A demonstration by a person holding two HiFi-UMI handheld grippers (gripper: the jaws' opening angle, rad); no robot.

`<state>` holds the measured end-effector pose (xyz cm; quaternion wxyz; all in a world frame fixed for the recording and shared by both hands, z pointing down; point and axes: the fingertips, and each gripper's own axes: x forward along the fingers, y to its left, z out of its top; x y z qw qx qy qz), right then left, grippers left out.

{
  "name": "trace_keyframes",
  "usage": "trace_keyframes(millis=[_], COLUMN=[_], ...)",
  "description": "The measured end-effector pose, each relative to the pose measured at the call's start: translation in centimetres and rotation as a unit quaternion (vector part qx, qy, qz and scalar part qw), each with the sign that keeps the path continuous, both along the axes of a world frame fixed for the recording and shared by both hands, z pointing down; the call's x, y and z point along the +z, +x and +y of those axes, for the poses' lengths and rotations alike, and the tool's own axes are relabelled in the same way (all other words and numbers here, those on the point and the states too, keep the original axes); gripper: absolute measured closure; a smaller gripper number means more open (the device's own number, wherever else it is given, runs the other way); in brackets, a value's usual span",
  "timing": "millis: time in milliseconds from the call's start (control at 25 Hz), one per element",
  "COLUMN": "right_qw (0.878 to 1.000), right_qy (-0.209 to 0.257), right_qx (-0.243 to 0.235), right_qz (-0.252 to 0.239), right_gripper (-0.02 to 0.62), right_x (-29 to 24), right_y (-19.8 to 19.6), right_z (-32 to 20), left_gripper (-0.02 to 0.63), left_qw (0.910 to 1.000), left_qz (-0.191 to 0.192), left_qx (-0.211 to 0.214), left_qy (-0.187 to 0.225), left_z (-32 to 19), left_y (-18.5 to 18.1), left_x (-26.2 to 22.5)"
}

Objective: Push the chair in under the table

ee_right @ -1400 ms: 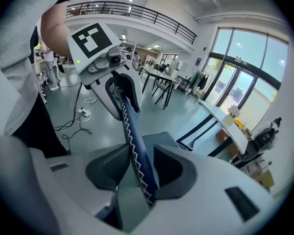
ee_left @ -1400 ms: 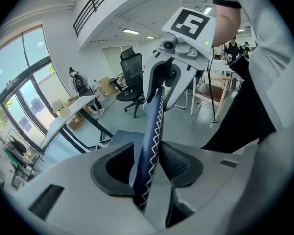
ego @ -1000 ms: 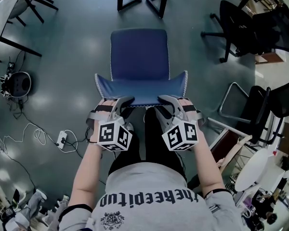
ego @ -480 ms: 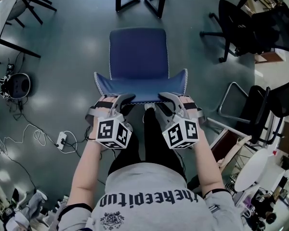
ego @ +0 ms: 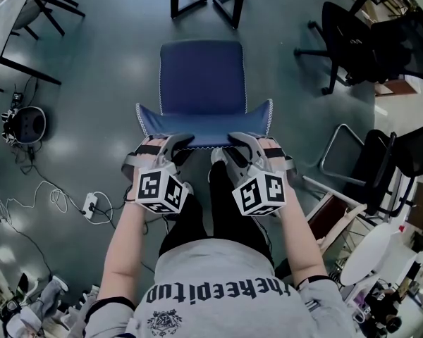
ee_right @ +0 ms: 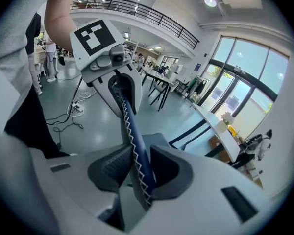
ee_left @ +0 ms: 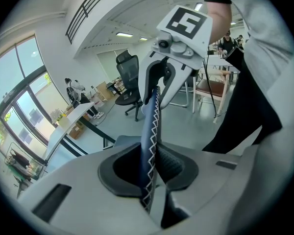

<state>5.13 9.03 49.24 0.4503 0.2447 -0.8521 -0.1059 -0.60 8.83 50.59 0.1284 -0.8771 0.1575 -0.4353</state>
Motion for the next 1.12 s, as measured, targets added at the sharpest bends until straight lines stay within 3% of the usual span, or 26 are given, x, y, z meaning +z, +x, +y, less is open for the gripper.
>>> trace_keyframes(millis=[1120], right_qw=[1.0], right_qy=[0.009], right_qx=[-0.018], right_qz=[-0.007], right_gripper=[0.477], right_x=[-0.4], right_y=[1.7], right_z=[-10.6], left_gripper=[0.522], left_qw=[0.9998], left_qz=[-0.004], left_qx=[-0.016], left_qy=[0.006], left_z=[-10.5], left_y=[1.7], left_x=[-0.3])
